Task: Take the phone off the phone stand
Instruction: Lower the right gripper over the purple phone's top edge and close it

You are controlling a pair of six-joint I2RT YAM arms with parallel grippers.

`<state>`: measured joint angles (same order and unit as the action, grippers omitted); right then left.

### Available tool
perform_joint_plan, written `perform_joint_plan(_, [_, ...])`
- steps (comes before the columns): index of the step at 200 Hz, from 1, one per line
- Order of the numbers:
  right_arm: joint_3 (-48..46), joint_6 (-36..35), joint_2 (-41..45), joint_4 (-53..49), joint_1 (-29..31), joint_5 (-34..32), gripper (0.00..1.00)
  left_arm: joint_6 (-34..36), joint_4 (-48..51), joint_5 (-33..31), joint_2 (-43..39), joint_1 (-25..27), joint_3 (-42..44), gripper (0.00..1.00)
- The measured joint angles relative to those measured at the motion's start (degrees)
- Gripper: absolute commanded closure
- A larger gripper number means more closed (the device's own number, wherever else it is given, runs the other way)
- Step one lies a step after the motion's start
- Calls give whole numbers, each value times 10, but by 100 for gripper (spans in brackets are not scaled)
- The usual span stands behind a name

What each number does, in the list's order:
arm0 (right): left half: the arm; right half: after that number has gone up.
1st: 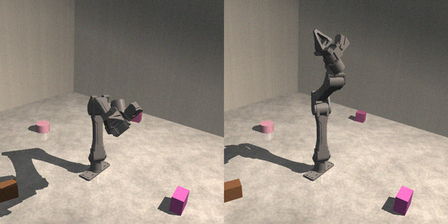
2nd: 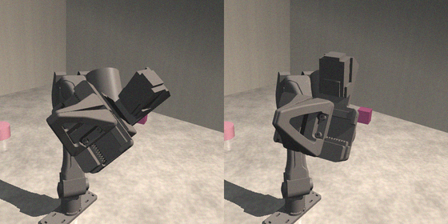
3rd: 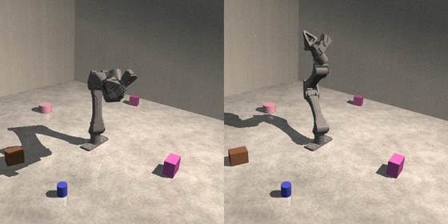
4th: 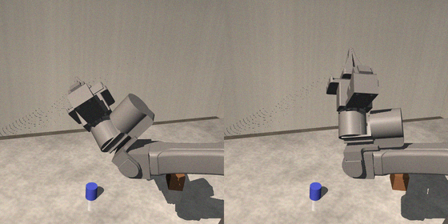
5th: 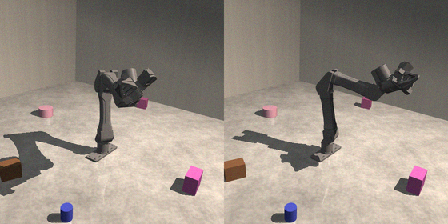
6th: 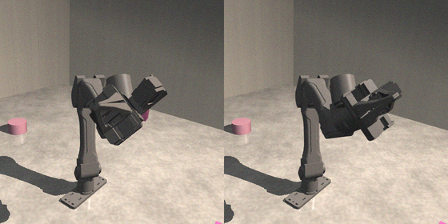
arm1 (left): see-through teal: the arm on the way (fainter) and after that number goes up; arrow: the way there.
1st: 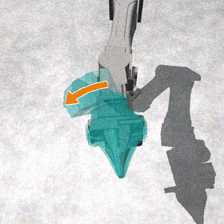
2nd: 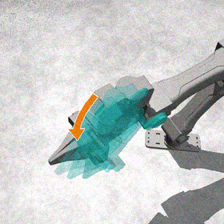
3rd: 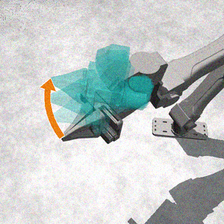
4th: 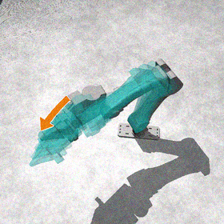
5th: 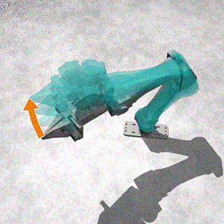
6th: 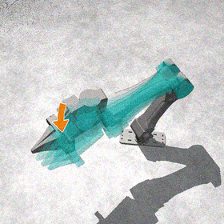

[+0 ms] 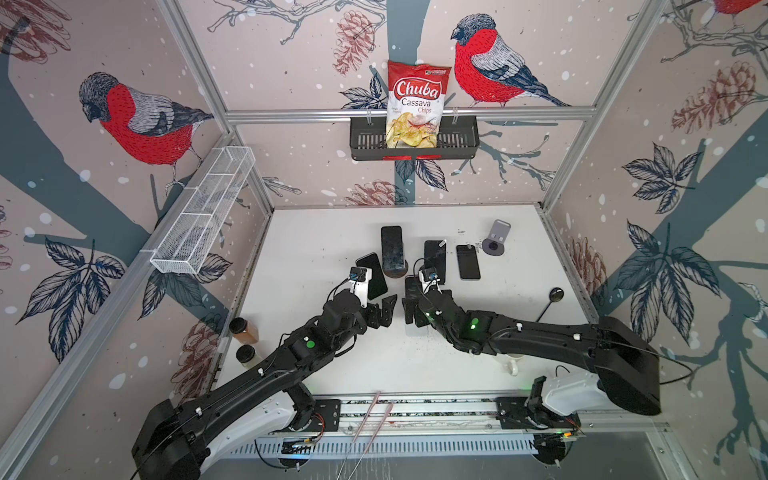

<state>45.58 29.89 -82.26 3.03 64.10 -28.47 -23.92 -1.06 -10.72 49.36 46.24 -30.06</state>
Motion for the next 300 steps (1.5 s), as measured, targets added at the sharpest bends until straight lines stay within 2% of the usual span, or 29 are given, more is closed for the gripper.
perform_joint_plan(77, [53,14,-37,-6,-8,-35,6,9,0,-1,0,0,0,3])
perform_joint_plan(190, [16,17,-18,-9,-6,-14,6,15,-5,-9,-4,0,19,3])
perform_joint_plan(300, [24,31,-33,-1,-7,-30,16,14,-17,-12,-22,0,35,3])
